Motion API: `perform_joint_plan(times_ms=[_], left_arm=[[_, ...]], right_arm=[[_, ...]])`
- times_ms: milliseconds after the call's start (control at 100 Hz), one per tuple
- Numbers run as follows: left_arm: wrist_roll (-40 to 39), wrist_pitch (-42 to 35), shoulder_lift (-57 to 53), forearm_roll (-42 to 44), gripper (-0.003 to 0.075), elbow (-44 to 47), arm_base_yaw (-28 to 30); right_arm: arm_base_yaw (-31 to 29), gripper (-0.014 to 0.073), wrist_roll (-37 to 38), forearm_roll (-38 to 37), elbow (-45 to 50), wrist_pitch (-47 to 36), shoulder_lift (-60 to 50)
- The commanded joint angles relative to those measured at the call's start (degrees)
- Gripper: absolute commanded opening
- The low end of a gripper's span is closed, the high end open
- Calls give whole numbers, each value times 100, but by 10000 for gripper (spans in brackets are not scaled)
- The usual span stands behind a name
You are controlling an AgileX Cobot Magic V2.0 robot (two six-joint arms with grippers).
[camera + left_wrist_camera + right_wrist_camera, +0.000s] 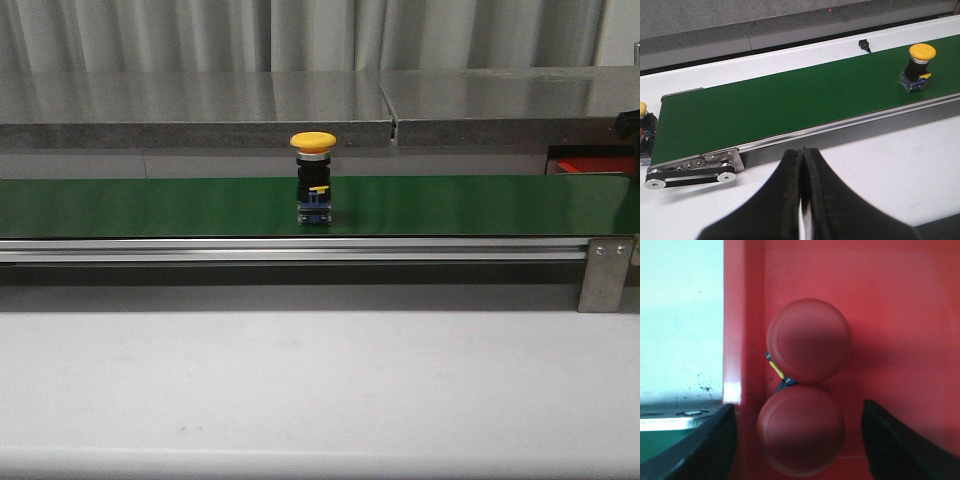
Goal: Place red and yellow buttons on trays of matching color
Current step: 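Carry the red button into the red tray and open the right gripper, then move the right gripper over the arriving yellow button and grasp it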
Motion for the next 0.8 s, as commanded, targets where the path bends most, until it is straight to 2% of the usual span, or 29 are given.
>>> perform_joint_plan(times_ms=[0, 170, 290, 460, 790], left_arm=[[-61, -376, 10, -115, -20, -149, -56], [-61, -376, 10, -115, -20, -149, -56], [-61, -376, 10, -115, -20, -149, -56], [-61, -376, 10, -115, -20, -149, -56], [-61, -376, 10, -115, -20, -149, -56]], right_arm=[[-50, 549, 3, -8, -150, -234, -527], [-37, 542, -3, -1, -16, -262, -906], [12, 493, -3, -1, 462, -545, -1429], [147, 492, -3, 5, 1078, -655, -2174], [1053, 492, -3, 20, 1240, -156, -3223]])
